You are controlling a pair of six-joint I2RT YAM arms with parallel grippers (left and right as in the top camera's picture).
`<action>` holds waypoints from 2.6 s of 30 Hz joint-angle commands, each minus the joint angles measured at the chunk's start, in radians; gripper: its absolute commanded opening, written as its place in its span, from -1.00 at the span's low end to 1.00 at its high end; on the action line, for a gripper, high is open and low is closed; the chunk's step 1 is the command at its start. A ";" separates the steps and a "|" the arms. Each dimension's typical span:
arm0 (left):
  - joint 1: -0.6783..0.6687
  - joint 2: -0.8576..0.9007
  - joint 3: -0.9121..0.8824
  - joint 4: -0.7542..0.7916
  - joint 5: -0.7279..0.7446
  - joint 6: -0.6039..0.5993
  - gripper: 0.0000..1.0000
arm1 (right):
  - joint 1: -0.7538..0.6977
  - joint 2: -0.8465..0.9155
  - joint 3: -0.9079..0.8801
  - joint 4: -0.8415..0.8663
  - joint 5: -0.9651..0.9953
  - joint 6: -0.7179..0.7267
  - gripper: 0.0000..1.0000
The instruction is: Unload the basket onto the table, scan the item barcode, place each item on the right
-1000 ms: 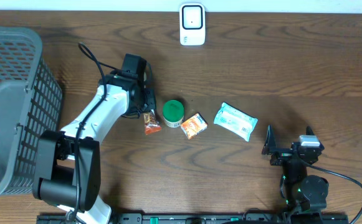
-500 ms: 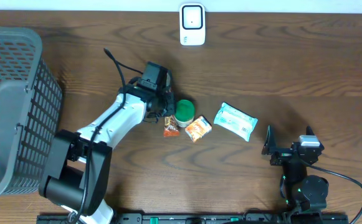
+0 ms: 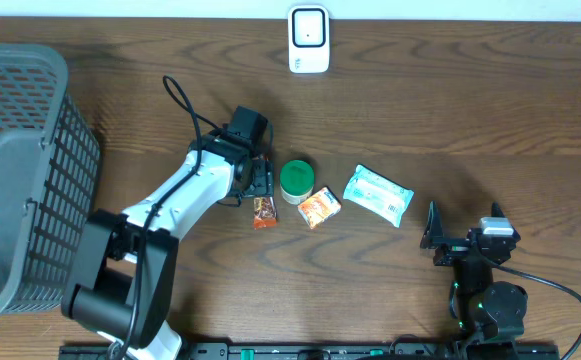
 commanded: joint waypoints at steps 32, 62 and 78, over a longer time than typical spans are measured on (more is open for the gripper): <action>0.005 -1.011 0.358 0.686 -1.020 0.708 0.65 | 0.006 -0.002 -0.001 -0.003 0.001 -0.014 0.98; 0.037 -0.940 0.240 0.716 -1.112 0.858 0.65 | 0.008 0.925 0.763 -0.639 -0.554 0.108 0.99; 0.245 -1.133 0.035 0.716 -0.991 0.744 0.66 | 0.131 1.385 0.774 -0.552 -0.609 0.065 -0.95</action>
